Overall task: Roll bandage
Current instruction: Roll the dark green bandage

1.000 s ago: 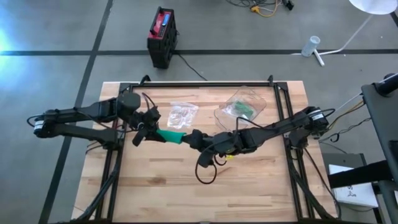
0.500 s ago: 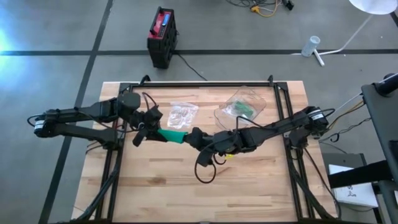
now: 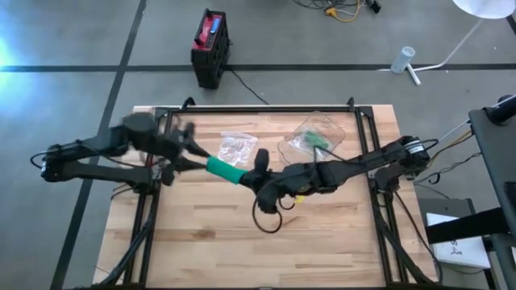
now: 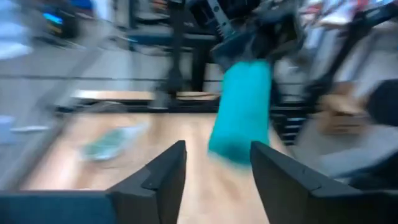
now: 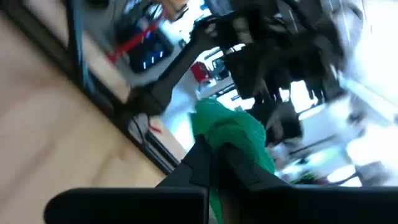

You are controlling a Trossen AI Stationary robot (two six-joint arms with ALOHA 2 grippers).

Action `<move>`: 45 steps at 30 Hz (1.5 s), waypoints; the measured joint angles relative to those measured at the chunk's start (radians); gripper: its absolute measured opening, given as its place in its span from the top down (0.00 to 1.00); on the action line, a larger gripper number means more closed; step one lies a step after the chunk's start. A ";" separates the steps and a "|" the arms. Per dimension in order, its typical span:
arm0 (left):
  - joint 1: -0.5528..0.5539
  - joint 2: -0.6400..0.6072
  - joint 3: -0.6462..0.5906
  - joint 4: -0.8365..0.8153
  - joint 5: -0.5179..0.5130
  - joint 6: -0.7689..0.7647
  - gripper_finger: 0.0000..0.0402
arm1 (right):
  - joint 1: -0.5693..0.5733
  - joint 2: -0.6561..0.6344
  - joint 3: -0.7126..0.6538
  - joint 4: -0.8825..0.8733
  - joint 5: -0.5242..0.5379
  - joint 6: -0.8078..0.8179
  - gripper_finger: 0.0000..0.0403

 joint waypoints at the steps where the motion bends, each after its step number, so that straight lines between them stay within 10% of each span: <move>1: 0.000 -0.020 0.015 -0.033 -0.044 0.033 0.57 | -0.009 -0.017 -0.001 -0.001 -0.007 0.074 0.99; 10: 0.000 -0.188 -0.139 0.032 -0.207 0.119 0.49 | -0.194 -0.157 -0.133 0.100 -0.275 0.660 1.00; 15: 0.000 -0.209 -0.376 0.377 -0.202 0.077 0.49 | -0.278 -0.160 -0.225 0.277 -0.348 0.815 1.00; 27: 0.001 0.059 -0.773 1.633 -0.206 -0.094 0.49 | -0.287 -0.049 -0.257 0.582 -0.284 0.564 1.00; 45: 0.042 0.355 -0.660 1.764 -0.407 -0.043 0.49 | -0.260 0.131 -0.180 0.766 -0.084 0.510 1.00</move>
